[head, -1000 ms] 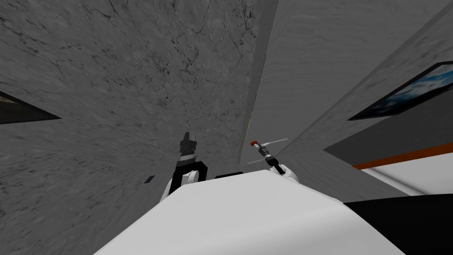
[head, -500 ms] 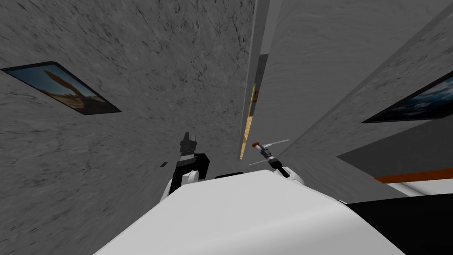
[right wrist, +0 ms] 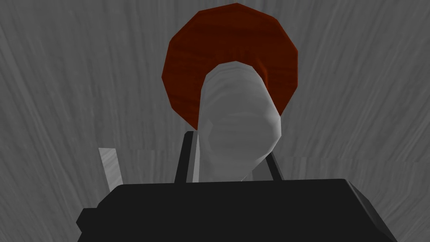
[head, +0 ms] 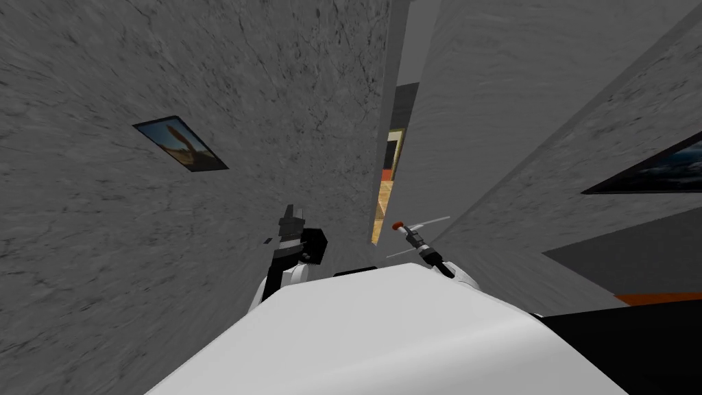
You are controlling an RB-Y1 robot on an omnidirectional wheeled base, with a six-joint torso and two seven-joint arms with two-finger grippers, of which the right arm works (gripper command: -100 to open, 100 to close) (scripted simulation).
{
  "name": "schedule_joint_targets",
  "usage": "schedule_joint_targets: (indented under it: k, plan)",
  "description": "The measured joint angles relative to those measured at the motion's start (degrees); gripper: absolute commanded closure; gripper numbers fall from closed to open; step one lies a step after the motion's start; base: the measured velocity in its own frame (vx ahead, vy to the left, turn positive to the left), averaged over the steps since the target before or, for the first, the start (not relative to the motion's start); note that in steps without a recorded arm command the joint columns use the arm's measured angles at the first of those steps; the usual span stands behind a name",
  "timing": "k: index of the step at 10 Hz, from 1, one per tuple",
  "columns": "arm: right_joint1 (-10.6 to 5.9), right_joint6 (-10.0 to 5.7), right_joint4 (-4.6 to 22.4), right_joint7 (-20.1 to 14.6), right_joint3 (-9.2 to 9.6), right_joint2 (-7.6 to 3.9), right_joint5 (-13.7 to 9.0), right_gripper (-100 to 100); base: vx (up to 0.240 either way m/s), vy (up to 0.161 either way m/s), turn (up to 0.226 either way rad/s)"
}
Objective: Pull the door open
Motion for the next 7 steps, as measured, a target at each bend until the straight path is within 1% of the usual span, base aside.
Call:
schedule_joint_targets:
  k: [1,5,7]
  plan:
    - [0.3,-0.34,0.1,-0.19,-0.1,-0.16,0.12,100,-0.22,-0.109,0.193]
    - [1.01,-3.28,1.37,-1.1,-0.38,-1.0,0.91,100,-0.202,-0.093,0.169]
    - [1.3,-5.26,2.7,-1.45,-0.56,-1.47,1.31,100,-0.21,-0.075,0.17]
